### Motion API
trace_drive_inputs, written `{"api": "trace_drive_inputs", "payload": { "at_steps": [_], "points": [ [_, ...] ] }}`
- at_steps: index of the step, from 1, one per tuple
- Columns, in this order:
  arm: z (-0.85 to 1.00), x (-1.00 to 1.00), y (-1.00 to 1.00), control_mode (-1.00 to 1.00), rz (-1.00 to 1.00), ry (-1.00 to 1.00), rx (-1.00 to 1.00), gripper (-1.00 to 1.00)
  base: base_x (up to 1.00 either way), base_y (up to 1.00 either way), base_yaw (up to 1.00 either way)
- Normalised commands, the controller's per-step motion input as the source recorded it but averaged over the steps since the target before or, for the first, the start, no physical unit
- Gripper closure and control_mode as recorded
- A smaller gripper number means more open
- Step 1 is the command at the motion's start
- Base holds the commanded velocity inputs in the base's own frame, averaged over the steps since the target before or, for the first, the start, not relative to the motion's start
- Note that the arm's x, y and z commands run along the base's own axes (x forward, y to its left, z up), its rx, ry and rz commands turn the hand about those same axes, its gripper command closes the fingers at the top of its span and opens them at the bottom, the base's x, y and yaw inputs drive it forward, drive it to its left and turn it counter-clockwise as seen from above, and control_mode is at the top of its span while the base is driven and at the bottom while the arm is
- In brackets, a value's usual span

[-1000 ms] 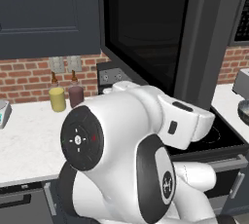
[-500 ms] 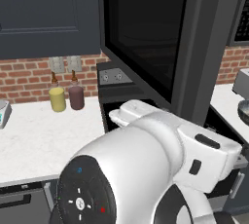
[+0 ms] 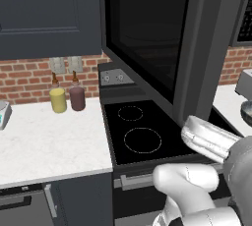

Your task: Open the microwave, place the bowl with waffle inside the microwave, then close the microwave door and turn it on.

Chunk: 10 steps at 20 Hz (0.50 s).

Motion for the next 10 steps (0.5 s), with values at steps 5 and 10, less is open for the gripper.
{"api": "trace_drive_inputs", "payload": {
  "at_steps": [5, 10],
  "points": [
    [0.01, 0.00, -0.95, -1.00, 0.35, 0.00, 0.55, -1.00, 0.00, 0.00, 0.00],
    [0.00, 0.15, -0.82, -1.00, 0.33, 0.07, 0.71, -1.00, 0.00, 0.00, 0.00]
  ]
}}
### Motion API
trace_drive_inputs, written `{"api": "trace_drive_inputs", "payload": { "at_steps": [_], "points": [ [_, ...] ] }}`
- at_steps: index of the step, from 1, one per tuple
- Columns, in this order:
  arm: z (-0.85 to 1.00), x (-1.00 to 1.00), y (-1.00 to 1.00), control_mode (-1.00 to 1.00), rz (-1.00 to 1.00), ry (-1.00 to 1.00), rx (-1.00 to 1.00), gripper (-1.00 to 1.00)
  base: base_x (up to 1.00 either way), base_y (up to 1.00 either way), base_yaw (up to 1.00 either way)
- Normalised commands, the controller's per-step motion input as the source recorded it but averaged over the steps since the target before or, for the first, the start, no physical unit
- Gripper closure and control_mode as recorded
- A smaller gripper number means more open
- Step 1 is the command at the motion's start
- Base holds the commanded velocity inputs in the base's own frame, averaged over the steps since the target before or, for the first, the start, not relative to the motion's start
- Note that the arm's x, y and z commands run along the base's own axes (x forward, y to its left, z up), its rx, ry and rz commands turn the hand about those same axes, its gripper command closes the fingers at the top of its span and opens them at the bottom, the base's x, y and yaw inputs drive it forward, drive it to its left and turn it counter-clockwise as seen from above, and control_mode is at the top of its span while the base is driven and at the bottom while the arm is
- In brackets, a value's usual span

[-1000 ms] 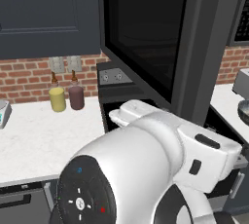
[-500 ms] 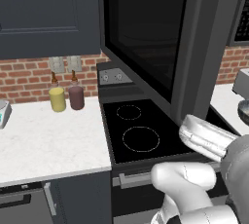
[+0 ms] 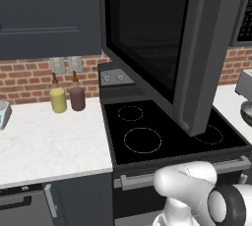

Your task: Open the microwave, place the bowl with waffle inside the microwave, then close the microwave door and turn it on.

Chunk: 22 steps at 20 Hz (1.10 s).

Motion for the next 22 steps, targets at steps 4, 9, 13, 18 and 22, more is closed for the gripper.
{"api": "trace_drive_inputs", "payload": {
  "at_steps": [4, 9, 13, 18, 22],
  "points": [
    [0.00, 0.39, -0.59, -1.00, 0.33, 0.08, 0.81, -1.00, 0.00, 0.00, 0.00],
    [0.00, 0.76, -0.13, -1.00, 0.40, 0.14, 0.86, -1.00, 0.00, 0.00, 0.00],
    [-0.18, 0.99, 0.00, -1.00, 0.29, 0.09, 0.77, -1.00, 0.00, 0.00, 0.00],
    [-0.58, 0.69, 0.49, -1.00, 0.18, -0.13, 0.13, -1.00, 0.00, 0.00, 0.00],
    [-0.13, 0.43, 0.50, -1.00, -0.07, -0.27, -0.02, -1.00, 0.00, 0.00, 0.00]
  ]
}}
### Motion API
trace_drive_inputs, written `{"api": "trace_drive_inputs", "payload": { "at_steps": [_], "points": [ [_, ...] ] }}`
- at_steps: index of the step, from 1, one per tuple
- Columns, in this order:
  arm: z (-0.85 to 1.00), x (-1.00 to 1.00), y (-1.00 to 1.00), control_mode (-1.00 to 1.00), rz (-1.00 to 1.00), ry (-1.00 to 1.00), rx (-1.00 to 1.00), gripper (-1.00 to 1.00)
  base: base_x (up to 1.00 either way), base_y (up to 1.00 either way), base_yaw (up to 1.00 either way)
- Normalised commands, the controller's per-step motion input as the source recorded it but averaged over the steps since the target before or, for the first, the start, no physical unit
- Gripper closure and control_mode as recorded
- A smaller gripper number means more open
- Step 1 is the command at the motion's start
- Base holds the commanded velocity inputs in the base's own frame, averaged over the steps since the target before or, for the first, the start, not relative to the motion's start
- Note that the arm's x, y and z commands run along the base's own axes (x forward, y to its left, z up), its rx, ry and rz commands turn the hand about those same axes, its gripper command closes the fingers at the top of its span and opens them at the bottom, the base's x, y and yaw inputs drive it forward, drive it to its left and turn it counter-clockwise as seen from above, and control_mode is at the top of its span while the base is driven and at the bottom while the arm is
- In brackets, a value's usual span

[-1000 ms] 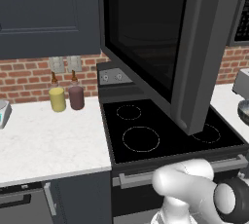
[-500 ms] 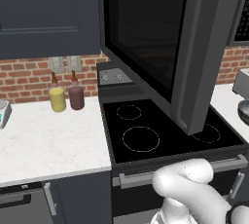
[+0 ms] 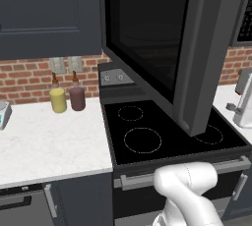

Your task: Open the microwave, place the bowl with waffle inside the microwave, then close the microwave door and turn it on.

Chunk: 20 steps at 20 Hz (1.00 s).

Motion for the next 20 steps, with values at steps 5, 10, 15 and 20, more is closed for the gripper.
{"api": "trace_drive_inputs", "payload": {
  "at_steps": [5, 10, 15, 20],
  "points": [
    [0.03, 0.11, 0.45, -1.00, -0.20, -0.17, -0.07, -1.00, 0.00, 0.00, 0.00],
    [0.03, 0.00, 0.55, -1.00, -0.02, -0.05, -0.01, -1.00, 0.00, 0.00, 0.00],
    [0.00, 0.00, 0.57, -1.00, 0.00, 0.00, -0.03, -1.00, 0.00, 0.00, 0.00],
    [0.00, 0.00, 0.45, -1.00, 0.02, 0.00, -0.04, -1.00, 0.00, 0.00, 0.00]
  ]
}}
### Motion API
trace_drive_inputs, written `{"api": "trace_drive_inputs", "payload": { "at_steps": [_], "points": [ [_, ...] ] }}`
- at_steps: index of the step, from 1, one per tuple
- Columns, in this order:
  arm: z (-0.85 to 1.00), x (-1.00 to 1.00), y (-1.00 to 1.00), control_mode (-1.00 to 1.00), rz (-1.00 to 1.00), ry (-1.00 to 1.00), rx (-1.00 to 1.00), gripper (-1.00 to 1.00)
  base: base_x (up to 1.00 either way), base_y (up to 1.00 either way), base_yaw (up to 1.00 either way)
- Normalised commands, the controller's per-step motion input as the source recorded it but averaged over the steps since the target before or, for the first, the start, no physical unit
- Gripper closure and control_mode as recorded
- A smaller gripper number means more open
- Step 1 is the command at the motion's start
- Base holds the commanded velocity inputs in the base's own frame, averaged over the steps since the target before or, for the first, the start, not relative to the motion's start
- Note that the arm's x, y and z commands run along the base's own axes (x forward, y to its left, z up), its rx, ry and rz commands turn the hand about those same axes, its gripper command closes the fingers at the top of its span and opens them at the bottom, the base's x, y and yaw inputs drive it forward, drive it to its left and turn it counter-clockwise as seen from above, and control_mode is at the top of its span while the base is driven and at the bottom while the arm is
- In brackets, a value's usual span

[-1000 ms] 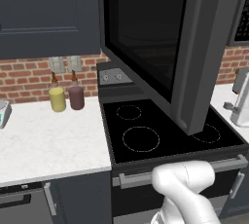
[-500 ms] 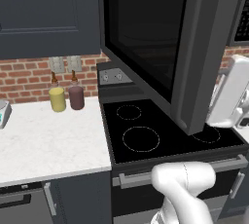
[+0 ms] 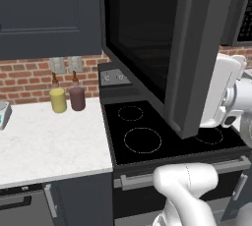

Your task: Open the microwave, place the bowl with waffle inside the microwave, then close the microwave door and turn it on.

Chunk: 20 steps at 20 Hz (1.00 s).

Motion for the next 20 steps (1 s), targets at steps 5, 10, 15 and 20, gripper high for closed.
{"api": "trace_drive_inputs", "payload": {
  "at_steps": [5, 10, 15, 20],
  "points": [
    [-0.06, 0.00, 0.63, -1.00, 0.04, 0.00, -0.05, -1.00, 0.00, 0.00, 0.00],
    [-0.04, 0.00, 0.56, -1.00, 0.04, 0.00, -0.03, -1.00, 0.00, 0.00, 0.00],
    [-0.02, 0.00, 0.45, -1.00, 0.02, 0.00, -0.02, -1.00, 0.00, 0.00, 0.00],
    [-0.05, 0.00, 0.35, -1.00, 0.00, 0.00, -0.01, -1.00, 0.00, 0.00, 0.00]
  ]
}}
